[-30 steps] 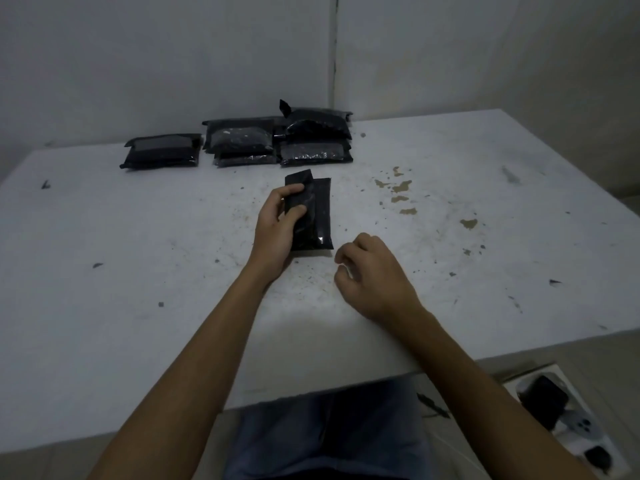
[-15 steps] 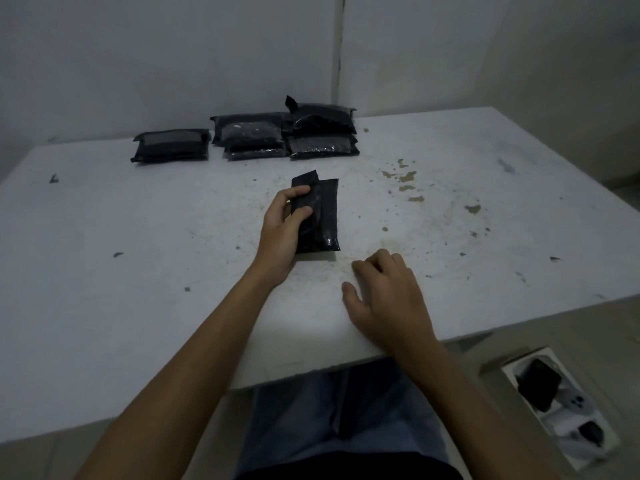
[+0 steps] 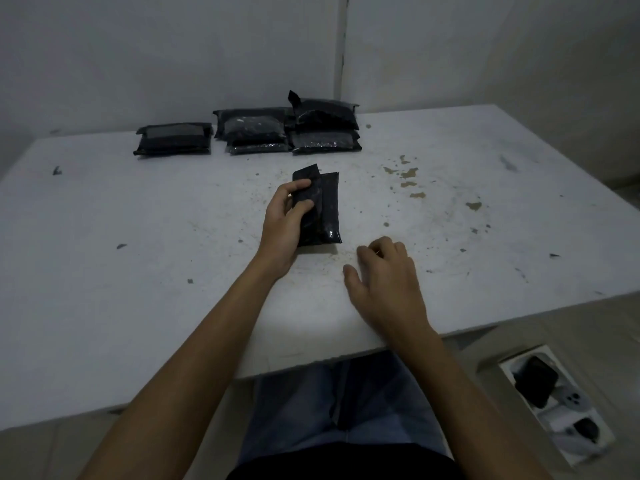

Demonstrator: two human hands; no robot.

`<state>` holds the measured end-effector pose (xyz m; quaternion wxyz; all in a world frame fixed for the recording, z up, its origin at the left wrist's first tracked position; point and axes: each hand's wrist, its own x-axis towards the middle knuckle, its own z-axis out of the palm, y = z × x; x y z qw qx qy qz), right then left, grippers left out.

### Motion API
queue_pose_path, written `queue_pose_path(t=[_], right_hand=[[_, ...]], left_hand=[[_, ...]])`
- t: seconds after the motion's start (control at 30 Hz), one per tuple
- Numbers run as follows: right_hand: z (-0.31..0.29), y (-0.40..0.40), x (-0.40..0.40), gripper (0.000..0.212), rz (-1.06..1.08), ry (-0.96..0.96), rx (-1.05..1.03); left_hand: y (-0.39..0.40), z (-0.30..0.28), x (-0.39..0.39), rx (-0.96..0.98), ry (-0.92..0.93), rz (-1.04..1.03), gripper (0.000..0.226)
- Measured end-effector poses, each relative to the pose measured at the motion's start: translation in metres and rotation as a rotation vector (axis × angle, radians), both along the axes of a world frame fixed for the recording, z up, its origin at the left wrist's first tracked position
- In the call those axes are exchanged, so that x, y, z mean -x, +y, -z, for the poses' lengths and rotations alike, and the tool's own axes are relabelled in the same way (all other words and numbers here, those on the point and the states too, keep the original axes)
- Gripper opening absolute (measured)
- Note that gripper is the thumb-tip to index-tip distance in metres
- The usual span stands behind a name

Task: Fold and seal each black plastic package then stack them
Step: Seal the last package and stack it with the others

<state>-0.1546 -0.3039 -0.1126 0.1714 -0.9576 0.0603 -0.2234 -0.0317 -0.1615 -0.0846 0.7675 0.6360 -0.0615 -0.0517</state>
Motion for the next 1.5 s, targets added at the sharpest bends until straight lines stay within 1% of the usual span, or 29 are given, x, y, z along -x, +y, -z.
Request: queue_pose_path(t=[0.07, 0.13, 0.27, 0.3, 0.37, 0.43, 0.47, 0.53, 0.7, 0.87, 1.07, 1.17, 1.27, 1.5], right_hand=[[-0.004, -0.001, -0.003, 0.028, -0.016, 0.005, -0.043], [-0.007, 0.000, -0.011, 0.033, -0.019, 0.042, -0.050], [-0.010, 0.008, -0.024, 0.042, -0.038, 0.133, 0.052], [-0.009, 0.009, -0.026, 0.046, -0.048, 0.171, 0.084], [-0.006, 0.010, -0.030, 0.064, -0.089, 0.312, 0.128], [-0.005, 0.010, -0.034, 0.079, -0.121, 0.465, 0.102], [-0.005, 0.010, -0.035, 0.083, -0.123, 0.496, 0.096], [-0.005, 0.011, -0.033, 0.087, -0.121, 0.500, 0.105], [-0.005, 0.009, -0.017, 0.087, -0.133, 0.499, 0.113], [-0.004, 0.009, -0.010, 0.080, -0.153, 0.472, 0.112], [-0.008, 0.005, 0.000, 0.067, -0.255, 0.429, 0.090], [-0.008, 0.003, 0.003, 0.065, -0.265, 0.403, 0.081], [-0.009, 0.001, 0.006, 0.067, -0.245, 0.406, 0.089], [-0.011, -0.006, 0.011, 0.085, -0.114, 0.465, 0.065]], left_hand=[[0.001, -0.001, -0.002, 0.007, 0.002, -0.012, 0.031], [0.002, -0.001, -0.004, 0.021, 0.012, -0.036, 0.031], [0.011, -0.002, -0.009, 0.027, 0.023, -0.086, 0.030], [0.013, -0.002, -0.010, 0.035, 0.029, -0.099, 0.030], [0.016, -0.002, -0.011, 0.055, 0.045, -0.118, 0.031], [0.016, -0.001, -0.011, 0.049, 0.047, -0.121, 0.031], [0.016, -0.001, -0.010, 0.041, 0.043, -0.114, 0.031], [0.016, -0.001, -0.010, 0.033, 0.036, -0.098, 0.031], [0.015, -0.002, -0.010, 0.031, 0.041, -0.098, 0.030], [0.015, -0.001, -0.011, 0.039, 0.046, -0.092, 0.029], [0.015, -0.001, -0.012, 0.044, 0.048, -0.097, 0.029], [0.015, -0.001, -0.012, 0.042, 0.049, -0.095, 0.030], [0.015, -0.002, -0.011, 0.044, 0.051, -0.098, 0.031], [0.015, -0.001, -0.011, 0.048, 0.060, -0.088, 0.030]])
